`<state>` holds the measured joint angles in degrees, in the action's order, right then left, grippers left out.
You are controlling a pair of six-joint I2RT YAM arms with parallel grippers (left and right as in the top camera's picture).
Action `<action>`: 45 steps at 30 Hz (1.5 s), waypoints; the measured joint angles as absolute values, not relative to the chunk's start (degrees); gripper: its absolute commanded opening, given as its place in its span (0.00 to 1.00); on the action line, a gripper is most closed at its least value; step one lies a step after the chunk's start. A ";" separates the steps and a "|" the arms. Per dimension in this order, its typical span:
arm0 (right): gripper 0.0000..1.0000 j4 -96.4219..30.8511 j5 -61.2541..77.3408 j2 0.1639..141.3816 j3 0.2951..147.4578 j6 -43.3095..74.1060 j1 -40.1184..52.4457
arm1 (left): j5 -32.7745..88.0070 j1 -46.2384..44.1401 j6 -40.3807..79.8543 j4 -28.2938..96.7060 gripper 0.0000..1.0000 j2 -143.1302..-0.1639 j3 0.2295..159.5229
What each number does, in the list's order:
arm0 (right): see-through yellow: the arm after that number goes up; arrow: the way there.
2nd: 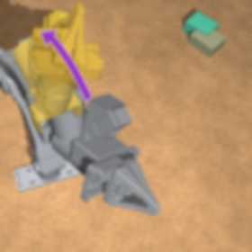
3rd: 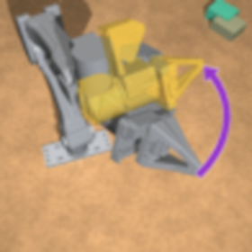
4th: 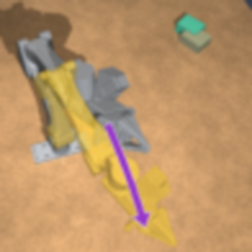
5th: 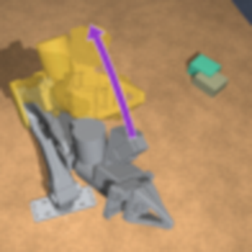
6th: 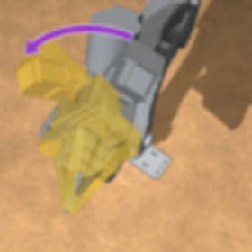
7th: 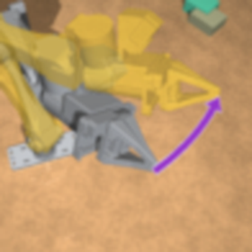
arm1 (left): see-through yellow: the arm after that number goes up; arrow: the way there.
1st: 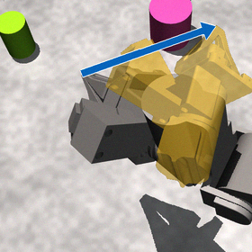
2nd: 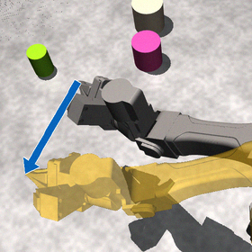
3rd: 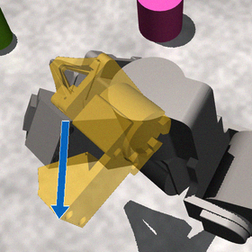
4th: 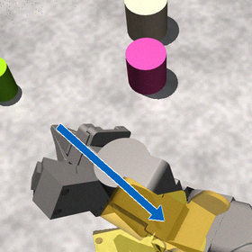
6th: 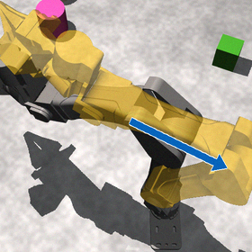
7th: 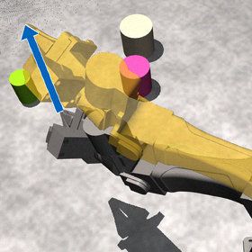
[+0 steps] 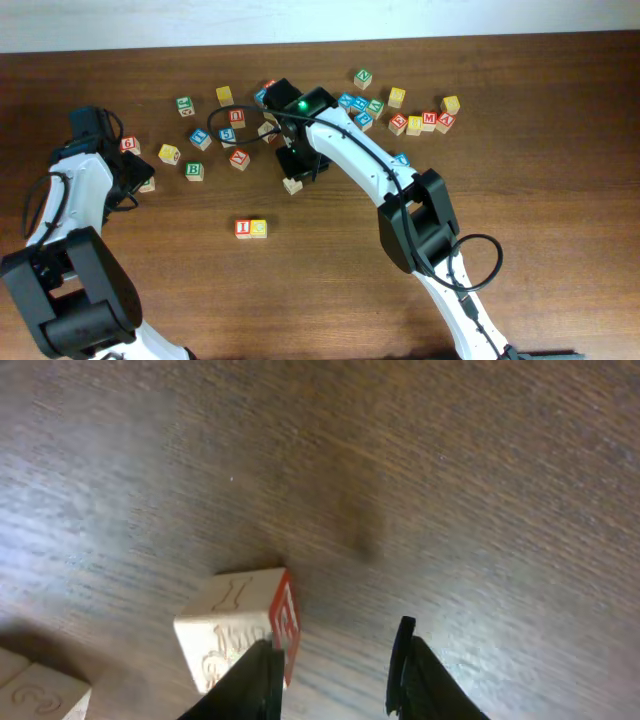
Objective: Spell out ICRA
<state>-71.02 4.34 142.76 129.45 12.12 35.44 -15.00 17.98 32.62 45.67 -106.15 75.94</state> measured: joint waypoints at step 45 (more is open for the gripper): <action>0.34 -72.99 6.85 143.35 127.04 19.77 38.92 | -15.00 17.98 32.62 45.67 0.99 -106.15 75.94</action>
